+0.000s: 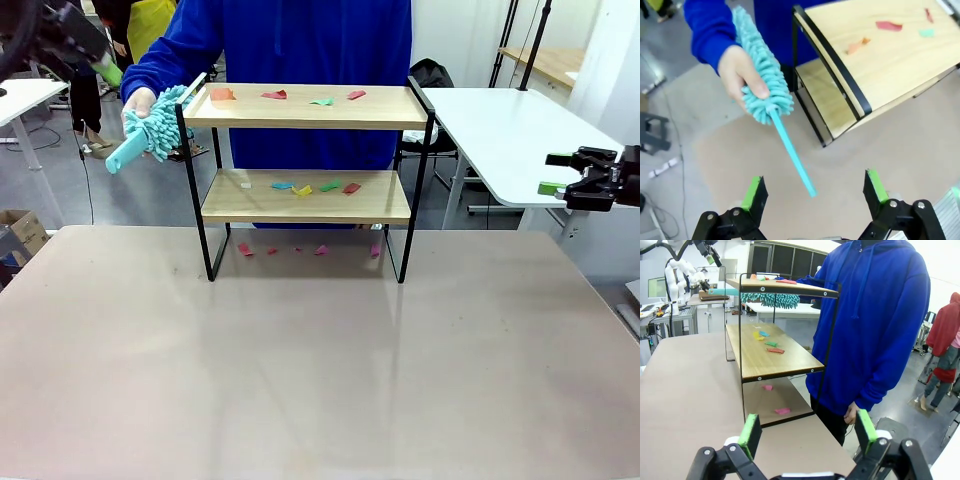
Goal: Clean the shelf.
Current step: Pick up the Duster handed by the human.
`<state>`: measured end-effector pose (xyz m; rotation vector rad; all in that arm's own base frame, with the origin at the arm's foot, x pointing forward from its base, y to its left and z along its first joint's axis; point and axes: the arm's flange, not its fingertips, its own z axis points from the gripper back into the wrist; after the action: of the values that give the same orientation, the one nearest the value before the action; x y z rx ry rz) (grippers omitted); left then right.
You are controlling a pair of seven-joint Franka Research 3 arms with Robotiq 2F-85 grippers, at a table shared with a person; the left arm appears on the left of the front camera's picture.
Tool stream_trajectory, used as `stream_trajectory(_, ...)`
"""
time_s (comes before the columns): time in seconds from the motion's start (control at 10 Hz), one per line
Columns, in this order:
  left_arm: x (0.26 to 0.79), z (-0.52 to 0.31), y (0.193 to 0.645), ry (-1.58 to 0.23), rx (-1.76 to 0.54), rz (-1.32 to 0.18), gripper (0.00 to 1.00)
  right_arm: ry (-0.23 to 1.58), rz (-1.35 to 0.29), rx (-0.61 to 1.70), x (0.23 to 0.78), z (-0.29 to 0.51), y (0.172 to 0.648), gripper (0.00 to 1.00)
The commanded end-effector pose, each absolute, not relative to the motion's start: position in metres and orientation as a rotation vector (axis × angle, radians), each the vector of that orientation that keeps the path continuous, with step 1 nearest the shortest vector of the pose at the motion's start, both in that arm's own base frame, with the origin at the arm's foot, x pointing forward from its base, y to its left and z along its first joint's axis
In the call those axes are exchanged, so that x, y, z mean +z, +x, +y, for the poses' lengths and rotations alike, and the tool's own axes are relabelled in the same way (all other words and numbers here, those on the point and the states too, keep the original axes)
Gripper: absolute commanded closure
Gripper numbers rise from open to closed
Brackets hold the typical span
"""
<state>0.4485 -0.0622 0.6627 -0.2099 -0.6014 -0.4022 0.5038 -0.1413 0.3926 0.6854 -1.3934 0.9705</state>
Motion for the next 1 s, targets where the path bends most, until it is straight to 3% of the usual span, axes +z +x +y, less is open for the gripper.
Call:
stream_trajectory(0.0,0.647,-0.061,0.449,-0.229,-0.367,-0.616,0.00,0.684,-1.398,0.974,0.395,-0.140,0.504,0.00)
stream_trajectory(0.9,0.558,-0.085,0.458,-0.032,-0.223,-0.719,0.00,0.684,-1.398,0.974,0.395,-0.140,0.504,0.00)
